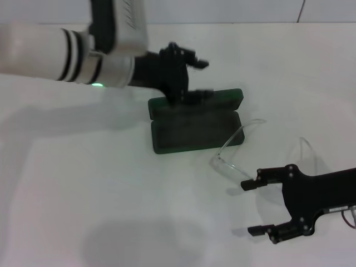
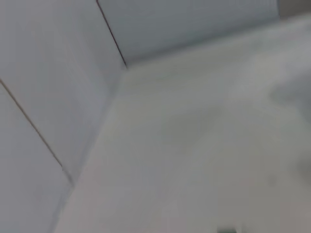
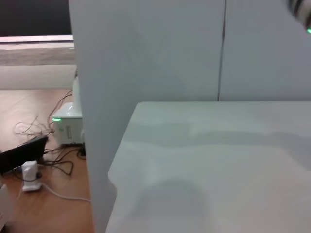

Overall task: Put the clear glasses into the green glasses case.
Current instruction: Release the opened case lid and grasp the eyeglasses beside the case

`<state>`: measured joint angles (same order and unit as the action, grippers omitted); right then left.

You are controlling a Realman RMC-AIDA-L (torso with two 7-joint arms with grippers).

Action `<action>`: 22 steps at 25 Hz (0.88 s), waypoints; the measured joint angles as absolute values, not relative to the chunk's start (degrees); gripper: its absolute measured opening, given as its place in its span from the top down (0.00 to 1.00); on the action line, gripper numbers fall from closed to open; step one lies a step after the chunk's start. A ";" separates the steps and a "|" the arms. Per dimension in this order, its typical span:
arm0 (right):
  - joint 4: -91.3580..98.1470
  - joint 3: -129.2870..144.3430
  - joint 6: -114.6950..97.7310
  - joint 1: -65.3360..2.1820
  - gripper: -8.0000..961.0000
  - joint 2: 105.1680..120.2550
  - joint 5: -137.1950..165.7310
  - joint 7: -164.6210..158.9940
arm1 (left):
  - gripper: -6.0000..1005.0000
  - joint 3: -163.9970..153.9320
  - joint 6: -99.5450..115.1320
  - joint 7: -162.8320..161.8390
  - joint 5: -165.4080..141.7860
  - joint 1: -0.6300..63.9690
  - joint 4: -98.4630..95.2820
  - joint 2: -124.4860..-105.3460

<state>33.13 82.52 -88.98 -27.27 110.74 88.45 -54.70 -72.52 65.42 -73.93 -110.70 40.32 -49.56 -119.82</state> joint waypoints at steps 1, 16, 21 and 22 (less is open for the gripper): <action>33.60 81.82 -89.19 -27.08 0.21 110.75 88.47 -55.36 | 0.48 -72.48 66.06 -73.46 -108.49 39.09 -50.60 -119.80; 66.88 70.83 -96.76 -32.30 0.21 109.27 112.09 -107.26 | 0.42 -73.63 80.64 -43.89 -55.03 18.25 -28.48 -119.85; 73.28 71.53 -101.16 -39.38 0.21 114.13 128.15 -119.02 | 0.42 -73.92 81.22 -38.58 -51.17 18.25 -21.94 -120.09; 73.32 72.26 -101.65 -40.58 0.22 115.09 130.60 -120.19 | 0.42 -73.92 81.25 -37.96 -50.99 18.25 -21.11 -120.12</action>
